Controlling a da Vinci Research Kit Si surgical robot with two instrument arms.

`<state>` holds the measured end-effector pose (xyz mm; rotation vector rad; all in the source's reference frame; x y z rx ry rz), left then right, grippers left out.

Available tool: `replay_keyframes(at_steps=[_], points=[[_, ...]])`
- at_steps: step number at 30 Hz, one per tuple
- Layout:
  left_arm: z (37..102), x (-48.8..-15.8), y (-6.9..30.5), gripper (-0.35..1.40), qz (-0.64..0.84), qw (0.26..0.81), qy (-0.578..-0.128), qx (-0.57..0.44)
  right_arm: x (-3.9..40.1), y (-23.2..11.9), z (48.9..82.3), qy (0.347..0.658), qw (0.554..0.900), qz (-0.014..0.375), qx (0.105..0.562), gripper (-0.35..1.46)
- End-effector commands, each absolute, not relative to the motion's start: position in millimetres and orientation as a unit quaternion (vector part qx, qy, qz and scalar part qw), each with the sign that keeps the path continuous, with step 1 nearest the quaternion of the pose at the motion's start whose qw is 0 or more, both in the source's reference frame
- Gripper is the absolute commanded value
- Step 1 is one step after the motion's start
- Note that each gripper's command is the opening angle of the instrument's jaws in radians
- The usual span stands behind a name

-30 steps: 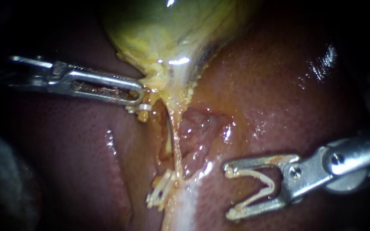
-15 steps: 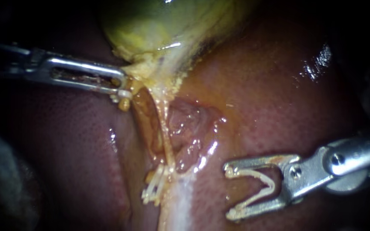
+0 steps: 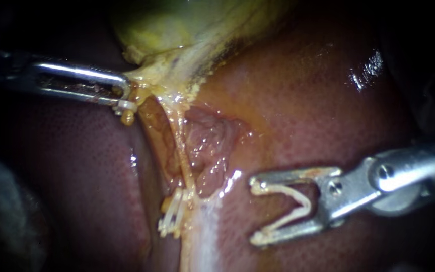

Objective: Clipping first clip right tube

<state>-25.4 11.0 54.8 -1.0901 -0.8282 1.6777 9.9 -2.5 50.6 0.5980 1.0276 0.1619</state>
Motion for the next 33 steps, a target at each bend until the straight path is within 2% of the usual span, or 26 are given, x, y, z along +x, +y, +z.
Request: replay_keyframes(at_steps=[1, 7, 12, 16, 27, 33], points=[[54.8, -25.5, 11.0, -0.35, 0.684, 0.469, -0.338, -0.444, 10.6, -2.4, 51.3, 0.479, 0.825, 0.089, 0.287, 0.49], [54.6, -25.5, 11.0, -0.35, 0.684, 0.470, -0.337, -0.444, 12.9, -1.8, 53.7, 0.462, 0.822, 0.133, 0.306, 0.49], [54.6, -25.6, 10.9, -0.35, 0.686, 0.468, -0.336, -0.445, 14.7, -1.4, 55.0, 0.475, 0.799, 0.169, 0.328, 0.46], [54.6, -25.8, 10.8, -0.35, 0.686, 0.468, -0.335, -0.445, 16.2, -1.2, 55.7, 0.471, 0.791, 0.194, 0.339, 0.46], [54.4, -25.9, 10.7, -0.35, 0.686, 0.469, -0.334, -0.445, 19.5, -1.5, 57.2, 0.481, 0.765, 0.221, 0.367, 0.46], [54.4, -26.0, 10.6, -0.35, 0.686, 0.469, -0.334, -0.445, 19.6, -1.9, 56.9, 0.507, 0.738, 0.214, 0.390, 0.47]])
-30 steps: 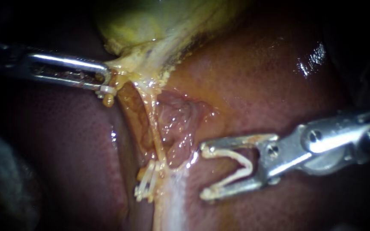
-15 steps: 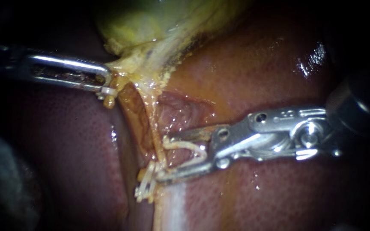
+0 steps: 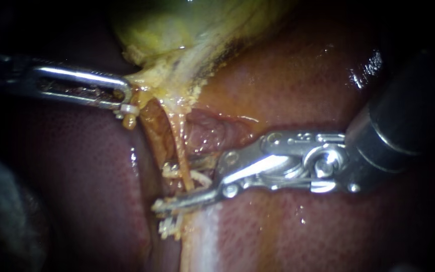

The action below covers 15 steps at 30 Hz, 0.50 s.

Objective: Clipping first clip right tube

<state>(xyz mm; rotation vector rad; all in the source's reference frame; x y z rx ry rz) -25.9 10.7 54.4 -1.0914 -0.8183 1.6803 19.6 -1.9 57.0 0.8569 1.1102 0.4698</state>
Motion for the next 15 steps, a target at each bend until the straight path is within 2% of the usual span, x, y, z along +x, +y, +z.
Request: replay_keyframes(at_steps=[1, 9, 15], points=[[54.4, -26.0, 10.6, -0.35, 0.686, 0.469, -0.334, -0.445, 19.6, -2.0, 56.7, 0.512, 0.733, 0.211, 0.395, 0.47], [54.4, -26.0, 10.6, -0.35, 0.686, 0.469, -0.334, -0.445, 19.6, -3.1, 53.4, 0.540, 0.699, 0.182, 0.432, 0.46], [54.4, -26.0, 10.5, -0.35, 0.686, 0.469, -0.334, -0.445, 19.8, -3.5, 52.2, 0.542, 0.693, 0.178, 0.441, 0.39]])
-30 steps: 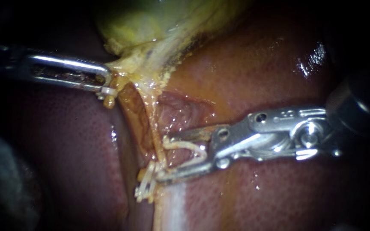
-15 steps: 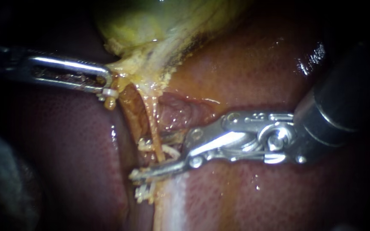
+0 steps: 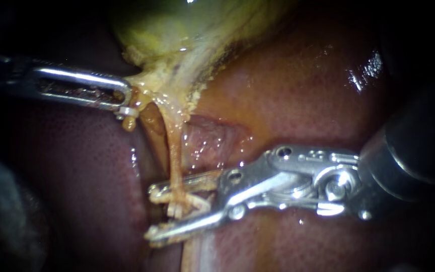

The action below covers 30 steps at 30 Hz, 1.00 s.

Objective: Clipping first clip right tube

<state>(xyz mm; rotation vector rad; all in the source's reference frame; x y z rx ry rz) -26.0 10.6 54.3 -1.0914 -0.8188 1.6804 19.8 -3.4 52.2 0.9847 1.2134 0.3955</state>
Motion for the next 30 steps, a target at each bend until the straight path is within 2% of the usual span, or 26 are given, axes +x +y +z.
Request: replay_keyframes(at_steps=[1, 7, 12, 15, 30], points=[[54.4, -26.0, 10.5, -0.35, 0.686, 0.469, -0.335, -0.445, 19.8, -3.4, 52.3, 0.542, 0.693, 0.178, 0.441, 0.37], [54.4, -26.0, 10.5, -0.35, 0.686, 0.469, -0.335, -0.445, 18.9, -2.7, 52.8, 0.530, 0.688, 0.203, 0.453, 0.06], [54.4, -26.0, 10.5, -0.35, 0.686, 0.469, -0.335, -0.445, 18.7, -2.7, 53.1, 0.519, 0.684, 0.222, 0.462, -0.11], [54.4, -26.0, 10.5, -0.35, 0.686, 0.469, -0.335, -0.445, 18.5, -2.9, 53.0, 0.512, 0.681, 0.231, 0.470, -0.35], [54.5, -26.2, 10.6, -0.35, 0.686, 0.469, -0.335, -0.445, 18.1, -3.2, 53.5, 0.511, 0.681, 0.227, 0.472, -0.35]])
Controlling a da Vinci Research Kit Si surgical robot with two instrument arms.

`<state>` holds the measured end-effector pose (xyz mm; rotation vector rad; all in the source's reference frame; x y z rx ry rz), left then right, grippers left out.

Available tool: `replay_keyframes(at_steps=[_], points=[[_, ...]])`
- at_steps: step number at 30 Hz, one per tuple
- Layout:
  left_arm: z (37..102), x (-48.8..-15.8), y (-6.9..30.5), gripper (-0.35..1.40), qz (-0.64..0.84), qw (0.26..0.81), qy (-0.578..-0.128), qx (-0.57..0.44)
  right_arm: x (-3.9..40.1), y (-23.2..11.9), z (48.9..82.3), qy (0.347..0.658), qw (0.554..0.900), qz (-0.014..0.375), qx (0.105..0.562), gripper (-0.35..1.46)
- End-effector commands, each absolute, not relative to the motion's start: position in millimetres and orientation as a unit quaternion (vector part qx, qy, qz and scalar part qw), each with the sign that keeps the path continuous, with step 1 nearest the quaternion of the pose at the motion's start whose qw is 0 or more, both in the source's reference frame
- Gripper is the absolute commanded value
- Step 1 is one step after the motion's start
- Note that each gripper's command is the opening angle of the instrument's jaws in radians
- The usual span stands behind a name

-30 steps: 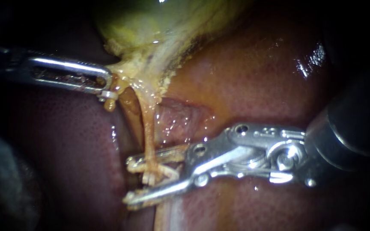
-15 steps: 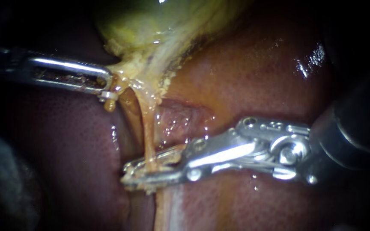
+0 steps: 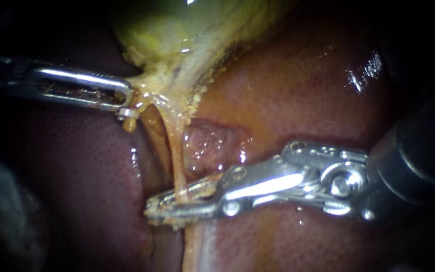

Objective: Clipping first clip right tube

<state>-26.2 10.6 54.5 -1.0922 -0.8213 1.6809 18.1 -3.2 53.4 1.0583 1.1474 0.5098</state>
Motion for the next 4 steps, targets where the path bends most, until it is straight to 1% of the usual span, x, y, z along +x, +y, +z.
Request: replay_keyframes(at_steps=[1, 4], points=[[54.5, -26.2, 10.6, -0.35, 0.686, 0.469, -0.334, -0.445, 18.1, -3.2, 53.5, 0.511, 0.682, 0.227, 0.472, -0.35], [54.5, -26.2, 10.6, -0.35, 0.686, 0.469, -0.335, -0.445, 18.1, -3.3, 53.6, 0.511, 0.682, 0.226, 0.472, -0.35]])
